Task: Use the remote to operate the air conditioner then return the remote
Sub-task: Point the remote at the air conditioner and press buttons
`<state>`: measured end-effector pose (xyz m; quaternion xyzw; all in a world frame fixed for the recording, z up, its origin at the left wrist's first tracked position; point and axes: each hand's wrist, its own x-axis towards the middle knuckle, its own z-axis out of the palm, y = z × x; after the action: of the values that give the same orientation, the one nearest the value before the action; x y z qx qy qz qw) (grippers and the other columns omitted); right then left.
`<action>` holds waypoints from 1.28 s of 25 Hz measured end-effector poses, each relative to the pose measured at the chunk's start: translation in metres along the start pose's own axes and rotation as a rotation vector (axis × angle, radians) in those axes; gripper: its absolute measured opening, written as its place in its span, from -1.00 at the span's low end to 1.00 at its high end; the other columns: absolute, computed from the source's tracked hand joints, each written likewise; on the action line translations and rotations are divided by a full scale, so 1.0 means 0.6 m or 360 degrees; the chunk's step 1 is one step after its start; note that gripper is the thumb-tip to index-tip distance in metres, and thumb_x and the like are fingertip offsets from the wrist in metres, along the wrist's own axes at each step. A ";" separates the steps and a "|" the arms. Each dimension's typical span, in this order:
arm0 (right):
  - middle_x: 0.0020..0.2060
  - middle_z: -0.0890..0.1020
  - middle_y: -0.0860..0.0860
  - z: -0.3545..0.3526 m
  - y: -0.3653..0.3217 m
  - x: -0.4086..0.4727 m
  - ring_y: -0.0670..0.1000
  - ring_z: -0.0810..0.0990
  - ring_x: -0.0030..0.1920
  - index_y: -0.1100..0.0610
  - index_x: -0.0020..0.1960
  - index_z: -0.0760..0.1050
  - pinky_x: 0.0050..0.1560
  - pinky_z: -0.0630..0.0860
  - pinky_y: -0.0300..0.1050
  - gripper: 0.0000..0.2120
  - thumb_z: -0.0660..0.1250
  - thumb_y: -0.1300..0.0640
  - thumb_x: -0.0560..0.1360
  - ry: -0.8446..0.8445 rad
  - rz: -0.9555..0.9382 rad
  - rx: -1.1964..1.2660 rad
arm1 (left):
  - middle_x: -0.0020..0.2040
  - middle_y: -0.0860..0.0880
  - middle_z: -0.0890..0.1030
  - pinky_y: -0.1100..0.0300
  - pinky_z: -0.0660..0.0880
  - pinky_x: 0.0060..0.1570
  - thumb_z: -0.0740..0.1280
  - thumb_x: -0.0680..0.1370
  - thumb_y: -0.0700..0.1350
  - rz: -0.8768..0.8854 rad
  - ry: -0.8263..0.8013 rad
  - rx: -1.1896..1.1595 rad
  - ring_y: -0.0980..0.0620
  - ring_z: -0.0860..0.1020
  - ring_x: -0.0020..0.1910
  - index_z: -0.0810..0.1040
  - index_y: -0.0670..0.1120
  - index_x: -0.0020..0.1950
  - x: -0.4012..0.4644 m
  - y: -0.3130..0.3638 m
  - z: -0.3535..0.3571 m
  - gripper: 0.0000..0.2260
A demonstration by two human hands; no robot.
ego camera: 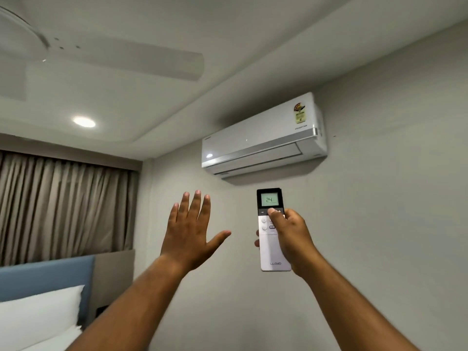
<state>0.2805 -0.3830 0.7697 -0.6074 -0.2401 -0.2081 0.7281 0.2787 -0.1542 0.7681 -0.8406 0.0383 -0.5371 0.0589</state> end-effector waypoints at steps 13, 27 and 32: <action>-0.21 0.64 0.22 -0.083 -0.048 -0.005 0.21 0.68 -0.38 0.09 0.05 0.41 -0.34 0.65 0.08 -0.82 0.17 -0.01 0.59 0.0071 -0.0075 -0.0086 | 0.55 -0.07 -0.16 -0.06 -0.20 0.48 -0.19 0.40 0.50 0.0044 0.0209 -0.0220 -0.11 -0.21 0.54 -0.24 -0.04 0.50 0.064 0.094 -0.007 -0.14; -0.12 0.68 0.21 -0.074 -0.058 0.005 0.14 0.72 -0.35 0.07 0.10 0.47 -0.40 0.62 -0.06 -0.86 0.22 0.04 0.61 0.0044 -0.0054 -0.0001 | 0.56 -0.11 -0.13 -0.16 -0.17 0.46 -0.18 0.40 0.52 -0.0039 0.0259 -0.0124 -0.16 -0.18 0.54 -0.19 -0.01 0.52 0.060 0.083 -0.003 -0.13; -0.20 0.69 0.21 -0.061 -0.057 0.004 0.12 0.69 -0.41 0.13 0.02 0.46 -0.44 0.61 -0.09 -0.87 0.19 0.10 0.61 0.0099 -0.0060 -0.0028 | 0.57 -0.12 -0.11 -0.20 -0.16 0.46 -0.17 0.39 0.52 -0.0084 0.0260 -0.0119 -0.17 -0.17 0.54 -0.19 0.00 0.52 0.063 0.073 0.003 -0.13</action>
<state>0.2655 -0.4249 0.7925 -0.6025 -0.2268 -0.2426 0.7258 0.2958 -0.2022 0.7950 -0.7963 0.0408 -0.6035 0.0098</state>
